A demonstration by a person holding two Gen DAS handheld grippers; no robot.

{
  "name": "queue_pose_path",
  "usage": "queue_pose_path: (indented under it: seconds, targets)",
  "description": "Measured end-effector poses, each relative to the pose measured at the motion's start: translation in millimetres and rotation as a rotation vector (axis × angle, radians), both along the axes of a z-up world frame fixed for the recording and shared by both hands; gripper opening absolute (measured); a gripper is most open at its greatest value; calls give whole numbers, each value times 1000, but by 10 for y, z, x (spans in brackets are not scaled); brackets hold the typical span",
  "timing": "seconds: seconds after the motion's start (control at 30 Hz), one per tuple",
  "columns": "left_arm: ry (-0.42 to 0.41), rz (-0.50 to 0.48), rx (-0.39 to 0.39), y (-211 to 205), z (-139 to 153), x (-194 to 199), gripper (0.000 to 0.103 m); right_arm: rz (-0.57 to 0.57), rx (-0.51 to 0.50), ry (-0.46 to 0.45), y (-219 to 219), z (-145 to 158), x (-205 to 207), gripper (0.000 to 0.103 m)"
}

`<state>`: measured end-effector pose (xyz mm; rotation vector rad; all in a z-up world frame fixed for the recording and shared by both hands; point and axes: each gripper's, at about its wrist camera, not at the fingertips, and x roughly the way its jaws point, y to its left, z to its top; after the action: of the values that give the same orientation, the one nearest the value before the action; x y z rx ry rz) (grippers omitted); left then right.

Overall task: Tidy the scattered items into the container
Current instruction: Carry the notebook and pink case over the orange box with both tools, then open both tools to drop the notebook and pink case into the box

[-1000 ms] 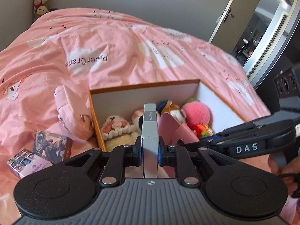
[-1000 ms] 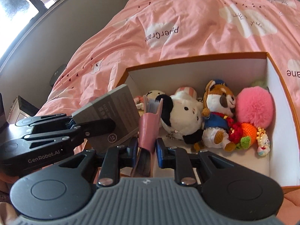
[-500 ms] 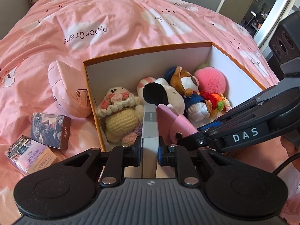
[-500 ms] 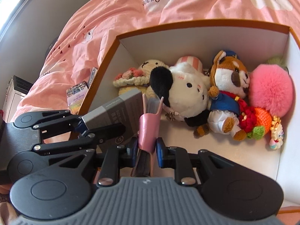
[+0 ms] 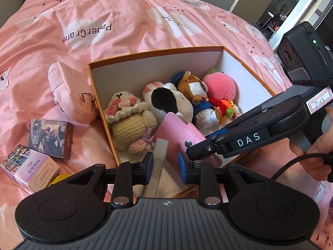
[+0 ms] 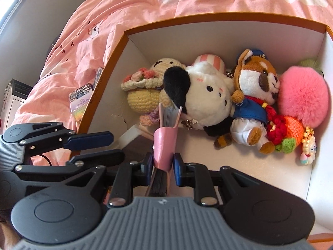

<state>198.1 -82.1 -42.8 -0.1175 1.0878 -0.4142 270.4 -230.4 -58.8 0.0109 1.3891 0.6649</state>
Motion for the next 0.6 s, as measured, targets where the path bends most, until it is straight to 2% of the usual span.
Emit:
queue_pose_path:
  seconds: [0.37,0.47,0.6]
  targets:
    - [19,-5,-62,102,-40,-1,21,-34,75,78,115,-34,-5,26]
    - [4,11,-73,181,-8,-17,21,-39,95,105,147,-93,7,27]
    - [-41,52,-90,342,105,-56,21,-4,60,95,247,-145,-11,27]
